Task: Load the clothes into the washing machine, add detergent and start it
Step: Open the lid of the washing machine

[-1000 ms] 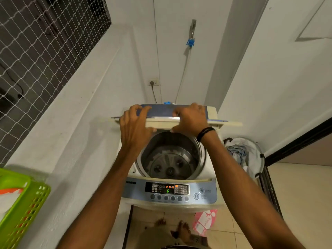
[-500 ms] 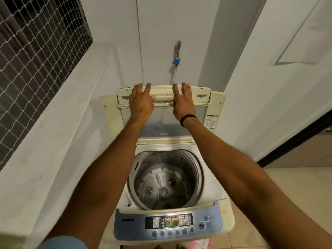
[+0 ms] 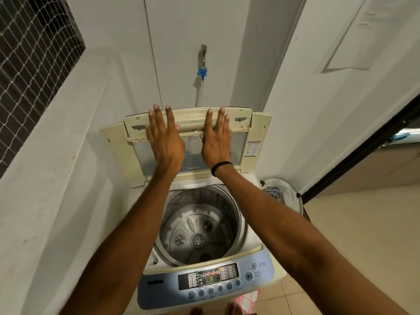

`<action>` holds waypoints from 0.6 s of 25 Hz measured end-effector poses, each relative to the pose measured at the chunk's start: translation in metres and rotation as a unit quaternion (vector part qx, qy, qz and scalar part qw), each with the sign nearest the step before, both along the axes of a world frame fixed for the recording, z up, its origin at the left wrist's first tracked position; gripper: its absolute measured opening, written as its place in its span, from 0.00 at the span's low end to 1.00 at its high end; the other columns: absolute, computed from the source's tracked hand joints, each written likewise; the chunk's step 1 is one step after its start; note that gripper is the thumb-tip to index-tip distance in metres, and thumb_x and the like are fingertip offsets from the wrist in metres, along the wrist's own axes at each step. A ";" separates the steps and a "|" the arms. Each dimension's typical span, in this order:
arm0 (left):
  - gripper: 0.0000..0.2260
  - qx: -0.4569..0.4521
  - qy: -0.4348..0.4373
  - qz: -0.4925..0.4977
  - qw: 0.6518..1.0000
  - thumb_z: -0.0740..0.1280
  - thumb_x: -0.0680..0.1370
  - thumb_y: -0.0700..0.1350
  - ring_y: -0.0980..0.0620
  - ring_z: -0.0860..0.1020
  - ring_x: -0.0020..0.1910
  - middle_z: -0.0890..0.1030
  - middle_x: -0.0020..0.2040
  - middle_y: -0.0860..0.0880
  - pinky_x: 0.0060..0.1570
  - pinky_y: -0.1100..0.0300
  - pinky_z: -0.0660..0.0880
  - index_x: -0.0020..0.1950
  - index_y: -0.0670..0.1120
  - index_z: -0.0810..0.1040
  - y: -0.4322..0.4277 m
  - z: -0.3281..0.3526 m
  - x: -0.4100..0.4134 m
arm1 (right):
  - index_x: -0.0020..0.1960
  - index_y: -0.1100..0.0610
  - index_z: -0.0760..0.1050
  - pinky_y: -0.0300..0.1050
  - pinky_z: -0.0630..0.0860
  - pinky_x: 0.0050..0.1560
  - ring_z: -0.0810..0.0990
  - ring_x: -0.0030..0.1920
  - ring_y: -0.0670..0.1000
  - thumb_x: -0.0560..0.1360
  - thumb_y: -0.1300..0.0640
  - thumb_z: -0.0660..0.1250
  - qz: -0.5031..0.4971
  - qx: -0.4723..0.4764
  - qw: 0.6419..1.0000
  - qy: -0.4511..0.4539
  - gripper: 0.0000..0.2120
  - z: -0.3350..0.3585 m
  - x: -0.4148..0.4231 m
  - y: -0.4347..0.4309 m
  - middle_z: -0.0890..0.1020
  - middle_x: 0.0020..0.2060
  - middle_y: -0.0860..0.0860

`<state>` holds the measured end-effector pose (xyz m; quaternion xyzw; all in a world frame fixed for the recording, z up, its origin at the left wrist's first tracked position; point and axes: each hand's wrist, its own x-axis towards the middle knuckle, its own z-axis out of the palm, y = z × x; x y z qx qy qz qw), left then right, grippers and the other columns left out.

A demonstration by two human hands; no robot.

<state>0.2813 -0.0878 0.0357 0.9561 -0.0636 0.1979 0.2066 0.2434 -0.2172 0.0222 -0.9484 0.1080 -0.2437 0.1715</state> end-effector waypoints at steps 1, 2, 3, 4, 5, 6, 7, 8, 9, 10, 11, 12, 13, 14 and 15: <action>0.30 -0.005 -0.005 0.008 1.000 0.59 0.83 0.47 0.40 0.49 0.81 0.50 0.82 0.41 0.77 0.41 0.53 0.82 0.47 0.48 -0.003 -0.003 -0.007 | 0.80 0.53 0.41 0.64 0.52 0.75 0.44 0.78 0.62 0.79 0.59 0.62 0.004 0.006 1.000 -0.007 0.38 -0.003 -0.007 0.000 0.42 0.79 0.59; 0.30 -0.012 -0.007 0.015 1.000 0.58 0.83 0.47 0.40 0.49 0.81 0.49 0.82 0.40 0.77 0.41 0.54 0.82 0.46 0.48 -0.006 -0.005 -0.015 | 0.80 0.53 0.40 0.63 0.51 0.76 0.43 0.78 0.62 0.79 0.60 0.61 0.009 0.010 1.000 -0.011 0.38 -0.006 -0.015 0.000 0.41 0.79 0.59; 0.29 -0.022 -0.008 0.019 1.000 0.57 0.84 0.47 0.40 0.49 0.81 0.49 0.82 0.40 0.77 0.41 0.55 0.82 0.46 0.47 -0.011 -0.006 -0.023 | 0.80 0.53 0.40 0.63 0.51 0.76 0.43 0.78 0.61 0.79 0.61 0.61 0.011 0.012 1.000 -0.011 0.38 -0.009 -0.022 -0.002 0.41 0.79 0.59; 0.29 -0.034 -0.006 0.023 0.999 0.56 0.83 0.47 0.40 0.49 0.81 0.49 0.82 0.40 0.77 0.40 0.55 0.82 0.45 0.47 -0.017 -0.007 -0.031 | 0.80 0.53 0.41 0.62 0.52 0.76 0.42 0.78 0.61 0.78 0.63 0.62 0.014 0.014 1.000 -0.003 0.39 -0.012 -0.030 -0.004 0.40 0.78 0.60; 0.29 -0.046 -0.002 0.027 0.999 0.55 0.83 0.47 0.39 0.49 0.81 0.49 0.82 0.39 0.77 0.40 0.55 0.82 0.45 0.46 -0.023 -0.009 -0.041 | 0.80 0.54 0.42 0.62 0.54 0.76 0.42 0.78 0.61 0.77 0.66 0.63 0.015 0.021 1.000 0.015 0.40 -0.017 -0.038 -0.006 0.40 0.78 0.61; 0.30 -0.052 -0.001 0.027 0.998 0.55 0.83 0.47 0.39 0.49 0.80 0.49 0.81 0.39 0.77 0.41 0.54 0.82 0.45 0.46 -0.031 -0.012 -0.049 | 0.80 0.54 0.45 0.61 0.57 0.76 0.43 0.78 0.62 0.75 0.69 0.64 0.013 0.034 0.999 0.038 0.41 -0.023 -0.048 -0.012 0.41 0.78 0.62; 0.29 -0.057 0.004 0.022 0.998 0.56 0.83 0.47 0.39 0.50 0.80 0.50 0.81 0.39 0.77 0.41 0.55 0.81 0.44 0.47 -0.040 -0.018 -0.059 | 0.79 0.54 0.50 0.59 0.59 0.75 0.46 0.78 0.62 0.73 0.70 0.65 0.010 0.052 0.997 0.063 0.41 -0.030 -0.059 -0.018 0.44 0.78 0.62; 0.29 -0.063 0.014 0.009 0.998 0.57 0.83 0.47 0.39 0.52 0.80 0.52 0.81 0.39 0.77 0.42 0.56 0.81 0.44 0.49 -0.052 -0.026 -0.070 | 0.78 0.55 0.56 0.58 0.61 0.74 0.50 0.78 0.63 0.73 0.70 0.65 0.007 0.073 0.994 0.083 0.38 -0.037 -0.070 -0.029 0.48 0.78 0.63; 0.28 -0.077 0.032 -0.006 0.997 0.58 0.83 0.46 0.39 0.54 0.80 0.54 0.81 0.39 0.76 0.42 0.57 0.81 0.43 0.51 -0.066 -0.035 -0.080 | 0.76 0.56 0.61 0.57 0.63 0.73 0.55 0.77 0.63 0.73 0.69 0.65 0.006 0.098 0.991 0.095 0.33 -0.043 -0.082 -0.040 0.53 0.78 0.63; 0.28 -0.098 0.055 -0.016 0.994 0.59 0.83 0.45 0.39 0.57 0.79 0.57 0.80 0.39 0.76 0.42 0.59 0.81 0.43 0.53 -0.081 -0.045 -0.092 | 0.74 0.57 0.65 0.56 0.66 0.72 0.61 0.75 0.63 0.75 0.66 0.65 0.005 0.125 0.987 0.098 0.28 -0.049 -0.093 -0.054 0.59 0.76 0.63; 0.27 -0.120 0.081 -0.021 0.989 0.59 0.83 0.45 0.38 0.60 0.77 0.61 0.79 0.38 0.75 0.42 0.61 0.80 0.43 0.56 -0.099 -0.055 -0.104 | 0.71 0.59 0.69 0.56 0.69 0.70 0.66 0.72 0.62 0.75 0.62 0.63 0.001 0.155 0.983 0.099 0.23 -0.054 -0.104 -0.071 0.66 0.73 0.63; 0.25 -0.135 0.103 -0.026 0.985 0.60 0.83 0.45 0.38 0.65 0.75 0.65 0.77 0.38 0.73 0.43 0.64 0.80 0.43 0.58 -0.117 -0.061 -0.115 | 0.67 0.61 0.73 0.55 0.72 0.66 0.71 0.68 0.62 0.75 0.57 0.60 0.001 0.189 0.977 0.097 0.22 -0.058 -0.114 -0.088 0.72 0.68 0.63; 0.24 -0.140 0.119 -0.034 0.982 0.61 0.83 0.44 0.38 0.68 0.72 0.70 0.74 0.38 0.70 0.43 0.67 0.78 0.43 0.61 -0.140 -0.068 -0.126 | 0.64 0.62 0.76 0.54 0.75 0.62 0.75 0.63 0.61 0.73 0.53 0.57 -0.002 0.218 0.972 0.087 0.24 -0.063 -0.123 -0.111 0.76 0.63 0.62; 0.23 -0.139 0.131 -0.045 0.981 0.61 0.82 0.43 0.38 0.71 0.70 0.73 0.71 0.38 0.68 0.45 0.69 0.77 0.43 0.65 -0.163 -0.075 -0.135 | 0.61 0.63 0.77 0.53 0.75 0.59 0.77 0.59 0.60 0.72 0.51 0.54 -0.008 0.242 0.967 0.081 0.26 -0.073 -0.130 -0.135 0.79 0.59 0.62; 0.21 -0.139 0.142 -0.055 0.978 0.62 0.82 0.42 0.39 0.74 0.67 0.76 0.68 0.39 0.65 0.46 0.71 0.75 0.43 0.68 -0.187 -0.080 -0.144 | 0.60 0.63 0.78 0.52 0.76 0.56 0.78 0.57 0.60 0.72 0.53 0.55 -0.020 0.260 0.961 0.090 0.23 -0.081 -0.135 -0.161 0.80 0.56 0.61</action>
